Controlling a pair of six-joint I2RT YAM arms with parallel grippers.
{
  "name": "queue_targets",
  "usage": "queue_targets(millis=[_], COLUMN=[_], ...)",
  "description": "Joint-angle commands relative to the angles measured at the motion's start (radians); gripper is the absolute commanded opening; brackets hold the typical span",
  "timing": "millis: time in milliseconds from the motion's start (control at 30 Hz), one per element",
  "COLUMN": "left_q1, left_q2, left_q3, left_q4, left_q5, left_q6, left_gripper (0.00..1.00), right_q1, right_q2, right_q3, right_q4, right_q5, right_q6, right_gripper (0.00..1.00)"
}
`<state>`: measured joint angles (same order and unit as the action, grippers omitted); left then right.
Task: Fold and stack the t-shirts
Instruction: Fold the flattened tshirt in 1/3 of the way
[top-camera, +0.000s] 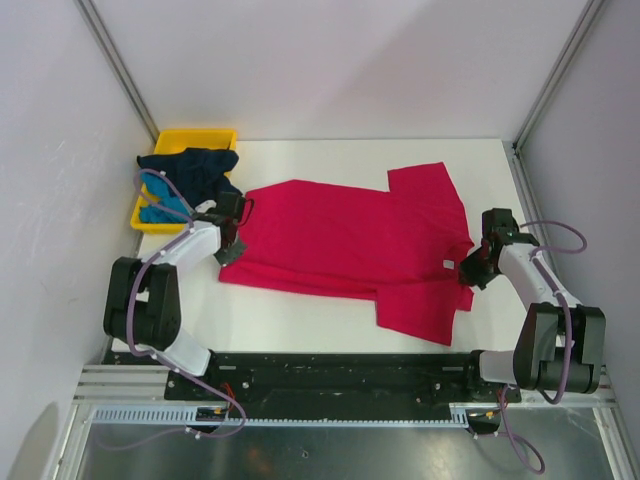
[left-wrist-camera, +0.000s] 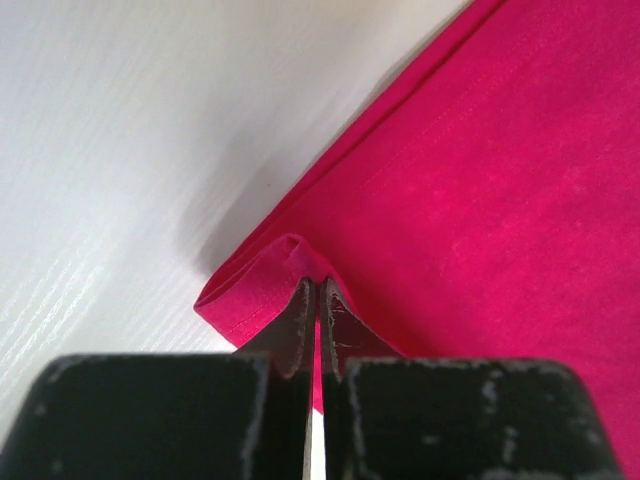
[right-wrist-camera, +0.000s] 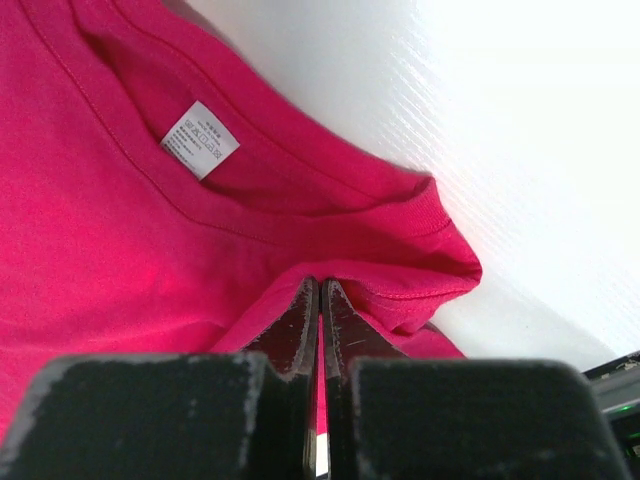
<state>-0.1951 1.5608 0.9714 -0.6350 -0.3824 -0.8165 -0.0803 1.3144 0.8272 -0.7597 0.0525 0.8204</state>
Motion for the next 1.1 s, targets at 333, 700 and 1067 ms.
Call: queue_targets(millis=[333,700,1067], left_q1=[0.038,0.055,0.063], left_q2=[0.011,-0.036,0.020], left_q3=[0.050,0.027,0.065], left_q4=[0.050,0.055,0.091], left_q5=[0.007,0.026,0.053], left_q6=[0.037,0.038,0.068], left_gripper=[0.00,0.00,0.04], right_q1=[-0.036,-0.061,-0.062], right_q2=[-0.028,-0.100,-0.080], right_q3=[0.035,0.028,-0.002], right_q4=[0.050,0.023,0.067], right_q5=[-0.023,-0.037,-0.057], right_q6=[-0.040,-0.060,-0.068], right_gripper=[0.00,0.00,0.00])
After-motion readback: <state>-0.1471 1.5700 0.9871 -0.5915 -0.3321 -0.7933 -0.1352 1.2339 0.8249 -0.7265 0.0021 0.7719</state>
